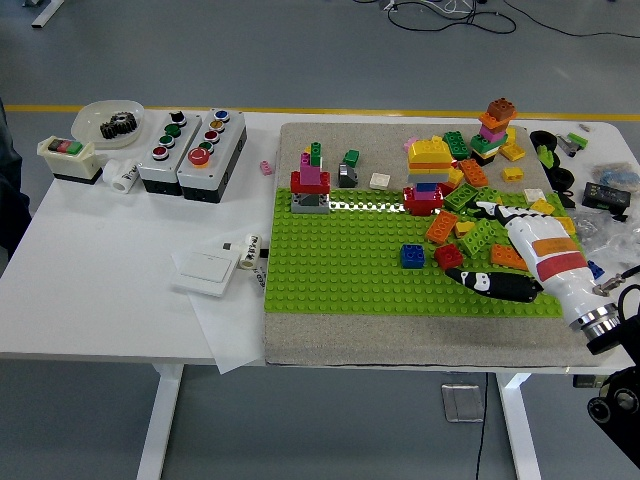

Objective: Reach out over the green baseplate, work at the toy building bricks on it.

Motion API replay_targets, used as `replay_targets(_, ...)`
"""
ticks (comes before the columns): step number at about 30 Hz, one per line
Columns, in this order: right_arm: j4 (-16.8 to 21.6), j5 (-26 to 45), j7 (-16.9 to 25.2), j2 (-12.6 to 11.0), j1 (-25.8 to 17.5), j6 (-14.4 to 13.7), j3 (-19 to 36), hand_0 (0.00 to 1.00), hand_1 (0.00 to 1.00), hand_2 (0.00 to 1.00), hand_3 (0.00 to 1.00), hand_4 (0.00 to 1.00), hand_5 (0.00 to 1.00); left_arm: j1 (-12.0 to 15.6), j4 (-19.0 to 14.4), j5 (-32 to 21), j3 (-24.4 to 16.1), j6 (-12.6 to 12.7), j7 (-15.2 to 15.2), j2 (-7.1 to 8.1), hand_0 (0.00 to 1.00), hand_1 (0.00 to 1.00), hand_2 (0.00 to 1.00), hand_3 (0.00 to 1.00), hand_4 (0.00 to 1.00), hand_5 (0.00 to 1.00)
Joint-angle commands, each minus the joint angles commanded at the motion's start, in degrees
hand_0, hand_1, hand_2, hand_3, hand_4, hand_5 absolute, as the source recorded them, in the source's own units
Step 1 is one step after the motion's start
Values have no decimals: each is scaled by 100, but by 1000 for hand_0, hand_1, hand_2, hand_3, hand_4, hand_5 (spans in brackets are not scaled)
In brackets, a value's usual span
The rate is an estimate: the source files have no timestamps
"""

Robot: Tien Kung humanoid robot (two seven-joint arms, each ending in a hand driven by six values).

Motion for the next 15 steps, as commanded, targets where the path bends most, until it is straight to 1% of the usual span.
replay_targets(3, -125, -153, 7, -8, 183, -32, -149, 702, 696, 737, 844, 947, 453, 6, -2, 43, -27, -20, 1, 0, 691, 657, 724, 628, 691, 683)
replay_targets(4, -182, -204, -1, -12, 280, -44, -219, 669, 651, 706, 790, 931, 380, 7, -3, 66, -42, -28, 1, -1, 693, 659, 726, 628, 691, 683)
replay_targets(7, -312, -316, -48, -14, 479, -61, -381, 669, 651, 706, 790, 931, 380, 18, -5, 71, -58, -31, 5, -6, 693, 659, 726, 628, 691, 683)
replay_targets(10, -531, -449, -135, 15, 747, -4, -641, 669, 651, 706, 790, 931, 380, 30, -9, 54, -55, -38, 0, -10, 693, 659, 726, 628, 691, 683)
replay_targets(11, -544, -455, -140, 17, 763, 0, -657, 590, 595, 672, 692, 902, 338, 30, -9, 54, -55, -38, 1, -10, 694, 659, 725, 627, 691, 684)
replay_targets(12, -575, -453, -153, 24, 796, 16, -690, 590, 595, 672, 692, 902, 338, 31, -10, 56, -57, -39, 1, -11, 694, 659, 725, 627, 691, 684)
replay_targets(14, -790, -388, -219, 76, 1026, 138, -919, 590, 595, 672, 692, 902, 338, 34, -13, 75, -69, -45, 5, -14, 694, 659, 725, 627, 691, 684)
replay_targets(15, -835, -368, -230, 87, 1076, 166, -967, 590, 595, 672, 692, 902, 338, 34, -14, 80, -73, -46, 6, -15, 694, 659, 725, 627, 691, 684)
